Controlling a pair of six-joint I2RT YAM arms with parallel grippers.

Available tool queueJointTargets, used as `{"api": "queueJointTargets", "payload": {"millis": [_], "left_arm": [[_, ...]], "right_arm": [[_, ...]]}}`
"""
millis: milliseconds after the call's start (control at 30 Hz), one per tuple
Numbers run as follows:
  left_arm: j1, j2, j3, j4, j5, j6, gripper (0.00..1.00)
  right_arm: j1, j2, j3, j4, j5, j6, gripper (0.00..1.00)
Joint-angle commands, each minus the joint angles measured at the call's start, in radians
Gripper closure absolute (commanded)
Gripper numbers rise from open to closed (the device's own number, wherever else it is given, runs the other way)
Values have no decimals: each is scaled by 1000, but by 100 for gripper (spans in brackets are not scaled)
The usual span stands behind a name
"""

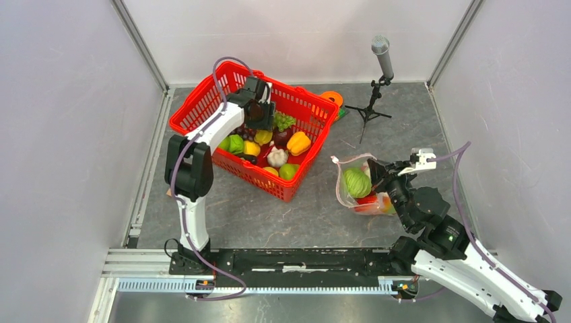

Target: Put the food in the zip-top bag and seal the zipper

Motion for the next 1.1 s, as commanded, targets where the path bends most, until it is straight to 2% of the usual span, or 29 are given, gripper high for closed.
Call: {"api": "queueJointTargets", "payload": {"millis": [0, 33, 100, 167, 233, 333, 633, 867, 1067], "left_arm": [[4, -70, -62, -11, 7, 39, 46], [2, -85, -70, -11, 24, 37, 47], [4, -119, -92, -1, 46, 36, 57], [3, -155, -114, 12, 53, 28, 59], [3, -183, -138, 26, 59, 24, 68], [3, -221, -157, 33, 63, 16, 74], [2, -408, -254, 144, 108, -21, 73], [3, -547, -355, 285, 214, -84, 71], [2, -615, -387, 317, 280, -106, 70]], "right_arm": [[3, 3, -12, 35, 18, 25, 92], [3, 4, -14, 41, 17, 27, 92], [3, 11, -16, 45, 16, 33, 92], [2, 23, -19, 49, 9, 37, 92], [4, 37, -17, 52, 3, 37, 92], [3, 51, -15, 58, -2, 40, 92], [3, 72, -9, 69, 1, 43, 92], [4, 80, -11, 79, 0, 45, 92], [3, 69, -21, 81, 9, 48, 92]]}}
